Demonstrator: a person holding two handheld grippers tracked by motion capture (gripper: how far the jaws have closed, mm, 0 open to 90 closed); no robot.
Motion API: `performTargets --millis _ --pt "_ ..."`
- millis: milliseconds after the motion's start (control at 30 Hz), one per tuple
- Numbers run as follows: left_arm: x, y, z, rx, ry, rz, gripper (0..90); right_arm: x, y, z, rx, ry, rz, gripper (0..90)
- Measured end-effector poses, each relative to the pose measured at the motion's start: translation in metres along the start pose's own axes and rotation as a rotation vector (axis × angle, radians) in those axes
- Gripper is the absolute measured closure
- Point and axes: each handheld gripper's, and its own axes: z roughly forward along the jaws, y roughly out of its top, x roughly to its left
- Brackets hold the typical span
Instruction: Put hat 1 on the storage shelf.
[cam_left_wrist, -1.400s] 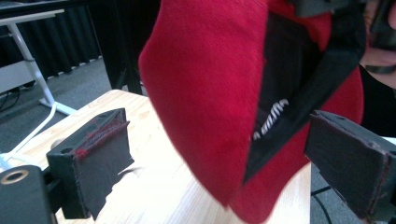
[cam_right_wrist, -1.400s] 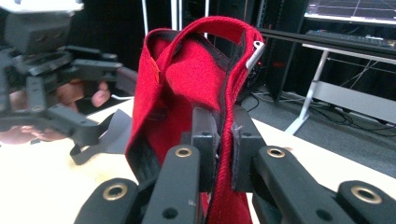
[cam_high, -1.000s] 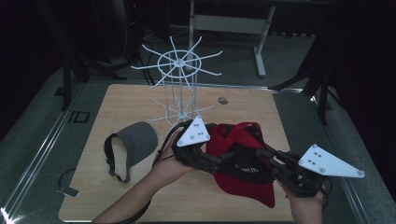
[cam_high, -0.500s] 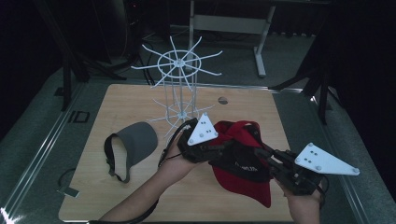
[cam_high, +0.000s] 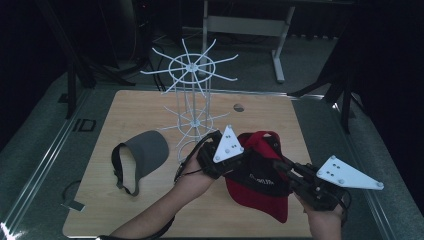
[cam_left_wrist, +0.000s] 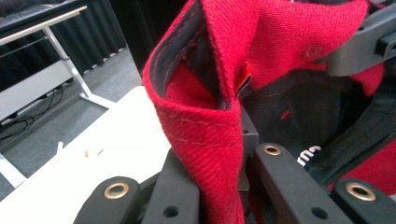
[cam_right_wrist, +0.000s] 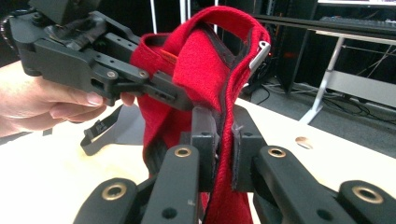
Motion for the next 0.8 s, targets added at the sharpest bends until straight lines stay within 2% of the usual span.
performTargets --millis 167,333,433,533,667,733,800 --pt "0.001 0.003 -0.002 -0.01 0.023 -0.006 86.0 -0.005 -0.005 -0.003 -0.004 -0.001 0.027 80.3" --pt "0.001 0.005 -0.003 -0.024 0.022 -0.017 86.3 -0.007 -0.007 -0.004 0.012 0.005 0.034 74.5" --pt "0.0 0.007 -0.005 -0.035 0.017 -0.018 86.4 -0.007 -0.009 -0.005 0.018 0.007 0.039 68.9" --pt "-0.002 0.011 -0.007 -0.042 0.014 -0.009 86.4 -0.008 -0.01 -0.007 0.016 0.016 0.04 58.5" --pt "-0.002 0.016 -0.01 -0.06 0.01 -0.006 86.5 -0.007 -0.008 -0.009 0.019 0.058 0.034 43.4" --pt "-0.001 0.017 -0.011 -0.072 0.008 -0.009 86.4 -0.006 -0.006 -0.011 0.018 0.099 0.023 38.8" --pt "0.001 0.017 -0.012 -0.085 -0.002 -0.028 86.4 -0.005 -0.003 -0.014 -0.005 0.111 0.018 38.5"
